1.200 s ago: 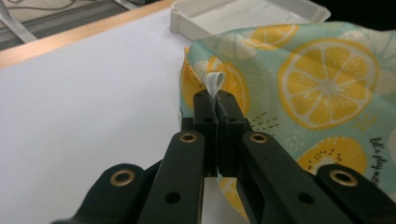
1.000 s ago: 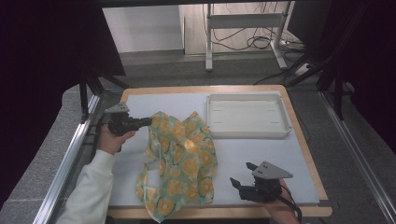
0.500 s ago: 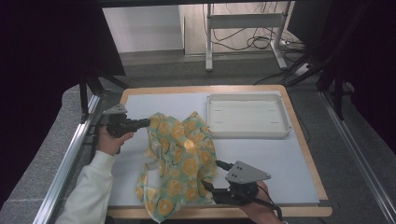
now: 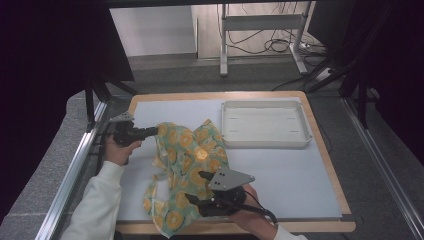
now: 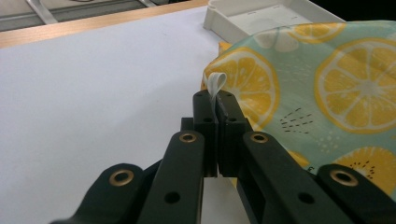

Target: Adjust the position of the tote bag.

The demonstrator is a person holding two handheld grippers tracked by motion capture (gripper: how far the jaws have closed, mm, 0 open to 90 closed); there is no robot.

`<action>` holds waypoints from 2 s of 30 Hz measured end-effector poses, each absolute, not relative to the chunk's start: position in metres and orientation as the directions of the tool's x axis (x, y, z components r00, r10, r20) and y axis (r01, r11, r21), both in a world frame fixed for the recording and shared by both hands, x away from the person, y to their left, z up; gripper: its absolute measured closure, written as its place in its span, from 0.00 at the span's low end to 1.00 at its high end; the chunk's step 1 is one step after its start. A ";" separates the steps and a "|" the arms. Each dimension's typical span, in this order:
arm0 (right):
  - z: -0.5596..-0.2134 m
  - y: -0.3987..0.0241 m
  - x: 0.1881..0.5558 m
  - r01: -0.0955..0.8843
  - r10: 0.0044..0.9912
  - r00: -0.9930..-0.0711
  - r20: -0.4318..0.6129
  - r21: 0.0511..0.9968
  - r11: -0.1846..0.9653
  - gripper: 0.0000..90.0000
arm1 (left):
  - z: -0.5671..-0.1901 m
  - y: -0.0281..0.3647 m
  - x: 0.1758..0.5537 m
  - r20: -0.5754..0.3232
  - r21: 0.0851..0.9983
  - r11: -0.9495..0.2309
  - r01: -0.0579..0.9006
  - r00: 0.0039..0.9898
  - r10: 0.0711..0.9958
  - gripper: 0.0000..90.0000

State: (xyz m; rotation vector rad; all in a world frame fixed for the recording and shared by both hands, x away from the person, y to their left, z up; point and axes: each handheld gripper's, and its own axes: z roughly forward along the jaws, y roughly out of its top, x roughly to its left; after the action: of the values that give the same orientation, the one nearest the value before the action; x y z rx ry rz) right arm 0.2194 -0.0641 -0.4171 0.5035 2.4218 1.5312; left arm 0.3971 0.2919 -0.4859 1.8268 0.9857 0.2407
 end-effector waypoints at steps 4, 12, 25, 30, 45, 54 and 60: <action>-0.419 -0.042 0.217 0.153 0.361 -0.933 -0.007 0.899 0.411 0.35 | -0.485 0.293 0.396 -0.257 0.843 -0.160 0.514 0.646 0.719 0.99; -0.440 -0.012 0.216 0.179 0.289 -0.956 0.039 0.862 0.475 0.35 | -0.489 0.294 0.398 -0.258 0.838 -0.160 0.521 0.637 0.727 0.99; -0.473 0.001 0.221 0.242 0.296 -0.951 0.086 0.803 0.544 0.32 | -0.489 0.293 0.397 -0.251 0.837 -0.168 0.521 0.638 0.728 0.99; -0.489 0.004 0.217 0.246 0.263 -0.959 0.103 0.763 0.598 0.28 | -0.489 0.295 0.396 -0.257 0.836 -0.162 0.525 0.634 0.729 0.99; -0.516 0.005 0.213 0.185 0.201 -0.978 0.051 0.653 0.734 0.15 | -0.492 0.298 0.397 -0.269 0.831 -0.151 0.535 0.625 0.733 0.99; -0.530 0.002 0.212 0.136 0.187 -0.982 -0.025 0.590 0.796 0.18 | -0.492 0.299 0.396 -0.269 0.831 -0.151 0.536 0.624 0.734 0.99; -0.523 -0.006 0.222 0.180 0.217 -0.976 0.020 0.636 0.750 0.50 | -0.492 0.300 0.396 -0.271 0.830 -0.150 0.537 0.624 0.733 0.98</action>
State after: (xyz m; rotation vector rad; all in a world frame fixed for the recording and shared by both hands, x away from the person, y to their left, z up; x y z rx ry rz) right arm 0.2216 -0.0062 -0.5230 0.3273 2.8877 1.0407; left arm 0.3964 0.2999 -0.4916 1.8210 1.0232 0.2396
